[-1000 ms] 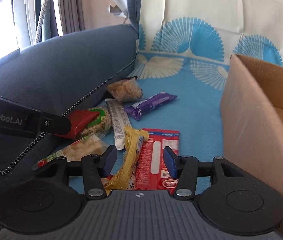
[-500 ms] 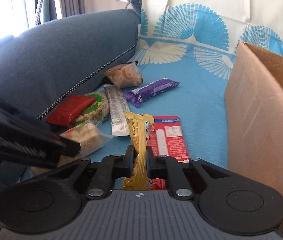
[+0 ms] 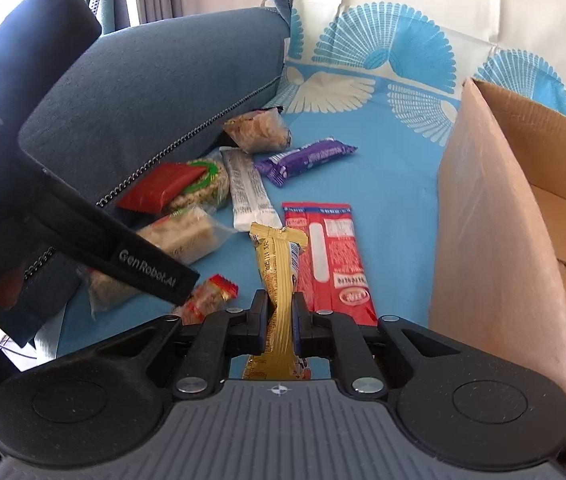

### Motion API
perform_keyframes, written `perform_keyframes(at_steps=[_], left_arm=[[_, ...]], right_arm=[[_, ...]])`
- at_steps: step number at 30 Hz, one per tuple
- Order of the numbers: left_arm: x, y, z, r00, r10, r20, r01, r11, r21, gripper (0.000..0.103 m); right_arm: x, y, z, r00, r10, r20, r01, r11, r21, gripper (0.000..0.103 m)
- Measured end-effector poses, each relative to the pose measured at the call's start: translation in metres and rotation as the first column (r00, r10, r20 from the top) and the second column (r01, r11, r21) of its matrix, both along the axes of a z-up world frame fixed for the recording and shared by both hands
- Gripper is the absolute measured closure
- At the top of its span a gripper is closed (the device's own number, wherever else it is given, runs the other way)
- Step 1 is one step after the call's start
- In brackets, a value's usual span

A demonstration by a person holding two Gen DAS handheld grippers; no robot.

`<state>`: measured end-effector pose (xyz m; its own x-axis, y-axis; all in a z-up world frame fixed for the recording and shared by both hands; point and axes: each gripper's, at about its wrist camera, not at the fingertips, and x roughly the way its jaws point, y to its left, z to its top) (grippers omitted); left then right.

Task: Organize snacks
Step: 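Grasp the yellow snack bar with the right tool while the left tool grasps the white-green rice cracker pack, then lift the yellow bar with the right tool while the left tool lifts the rice cracker pack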

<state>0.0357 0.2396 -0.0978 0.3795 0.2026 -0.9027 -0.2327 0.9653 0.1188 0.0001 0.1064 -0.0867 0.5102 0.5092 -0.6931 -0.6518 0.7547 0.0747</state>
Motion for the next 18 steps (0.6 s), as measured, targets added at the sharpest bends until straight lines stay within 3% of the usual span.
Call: perform_keyframes(at_steps=[3, 6, 8, 12, 18], left_arm=[[0.000, 0.002, -0.002, 1.000, 0.009, -0.014, -0.009, 1.000, -0.004, 0.035], [-0.003, 0.005, 0.000, 1.000, 0.030, -0.002, -0.030, 0.999, -0.011, 0.053], [-0.006, 0.005, 0.003, 0.999, 0.031, 0.013, -0.031, 0.999, -0.030, 0.057], [-0.012, 0.006, 0.008, 0.999, 0.011, 0.037, -0.009, 0.998, -0.065, 0.060], [-0.008, 0.002, 0.006, 1.000, -0.001, 0.006, 0.001, 0.998, -0.067, 0.059]], right_arm=[[-0.004, -0.004, -0.001, 1.000, 0.006, -0.007, -0.006, 1.000, -0.009, 0.091], [-0.009, -0.006, -0.002, 1.000, 0.023, -0.015, -0.023, 1.000, -0.020, 0.091], [-0.014, -0.006, -0.004, 0.999, 0.035, -0.020, -0.035, 0.999, -0.027, 0.091], [-0.019, -0.005, -0.010, 0.998, 0.055, -0.012, -0.055, 0.997, -0.057, 0.091], [-0.014, -0.008, -0.014, 0.998, 0.053, -0.045, -0.055, 0.998, -0.044, 0.090]])
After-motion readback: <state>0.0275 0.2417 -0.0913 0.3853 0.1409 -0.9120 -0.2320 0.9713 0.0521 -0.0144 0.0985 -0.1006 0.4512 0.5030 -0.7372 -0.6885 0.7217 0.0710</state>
